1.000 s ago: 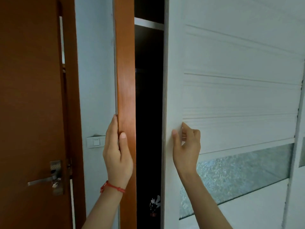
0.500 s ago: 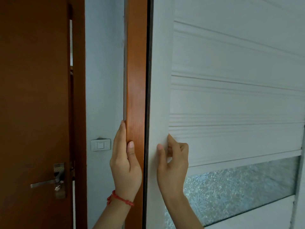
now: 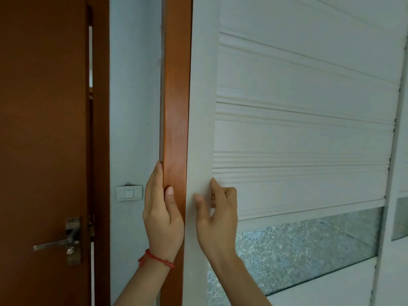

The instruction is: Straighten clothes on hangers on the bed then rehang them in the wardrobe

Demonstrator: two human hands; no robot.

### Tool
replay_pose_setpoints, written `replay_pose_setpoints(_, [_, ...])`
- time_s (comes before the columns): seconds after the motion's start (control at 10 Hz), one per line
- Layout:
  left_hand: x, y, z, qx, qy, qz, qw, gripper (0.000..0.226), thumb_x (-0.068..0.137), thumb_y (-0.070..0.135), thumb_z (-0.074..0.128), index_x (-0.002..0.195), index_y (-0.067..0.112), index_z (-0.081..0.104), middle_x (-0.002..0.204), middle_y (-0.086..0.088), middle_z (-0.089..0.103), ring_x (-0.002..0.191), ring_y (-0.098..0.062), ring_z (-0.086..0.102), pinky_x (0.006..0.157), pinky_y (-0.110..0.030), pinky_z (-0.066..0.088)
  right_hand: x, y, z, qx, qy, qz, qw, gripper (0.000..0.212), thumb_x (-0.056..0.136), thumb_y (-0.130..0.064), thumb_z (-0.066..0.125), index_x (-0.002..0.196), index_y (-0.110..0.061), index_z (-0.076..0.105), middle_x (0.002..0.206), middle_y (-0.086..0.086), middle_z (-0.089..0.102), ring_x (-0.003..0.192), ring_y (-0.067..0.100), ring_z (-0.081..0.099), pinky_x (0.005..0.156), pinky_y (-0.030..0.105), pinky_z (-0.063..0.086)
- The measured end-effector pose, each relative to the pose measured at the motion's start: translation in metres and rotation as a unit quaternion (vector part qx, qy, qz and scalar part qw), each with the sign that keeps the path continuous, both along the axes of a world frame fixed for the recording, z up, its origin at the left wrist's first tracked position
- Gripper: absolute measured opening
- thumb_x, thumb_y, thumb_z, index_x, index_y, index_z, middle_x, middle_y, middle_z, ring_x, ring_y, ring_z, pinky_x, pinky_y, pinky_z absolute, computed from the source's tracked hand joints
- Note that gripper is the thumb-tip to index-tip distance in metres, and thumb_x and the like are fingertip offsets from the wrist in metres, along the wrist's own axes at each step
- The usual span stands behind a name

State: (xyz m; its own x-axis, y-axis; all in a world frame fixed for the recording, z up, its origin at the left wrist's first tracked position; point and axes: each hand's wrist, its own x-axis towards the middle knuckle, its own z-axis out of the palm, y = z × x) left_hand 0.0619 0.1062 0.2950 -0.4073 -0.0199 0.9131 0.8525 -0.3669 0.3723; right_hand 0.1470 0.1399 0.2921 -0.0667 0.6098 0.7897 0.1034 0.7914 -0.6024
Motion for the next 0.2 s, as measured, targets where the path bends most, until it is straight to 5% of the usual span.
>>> replay_pose_setpoints(0.1, [0.000,-0.003,0.002,-0.013,-0.009,-0.051,0.999,0.045,0.093,0.023,0.035,0.136,0.009,0.038,0.136,0.001,0.043,0.128,0.001,0.038,0.105,-0.006,0.031,0.021,-0.008,0.019,0.002,-0.083,0.037,0.996,0.040,0.086,-0.039,0.051,0.120,-0.020,0.055,0.105,-0.004,0.049,0.098,0.014,0.055,0.088,0.037,0.050])
replay_pose_setpoints(0.2, [-0.011,-0.028,0.014,-0.066,-0.039,-0.143,0.987,0.037,0.093,0.025,0.045,0.129,0.029,0.042,0.133,0.010,0.047,0.124,0.005,0.043,0.107,-0.020,0.039,0.070,-0.017,0.057,-0.019,-0.033,0.042,0.998,0.035,0.086,-0.026,0.062,0.120,-0.023,0.058,0.115,-0.006,0.056,0.107,0.009,0.055,0.092,0.024,0.048])
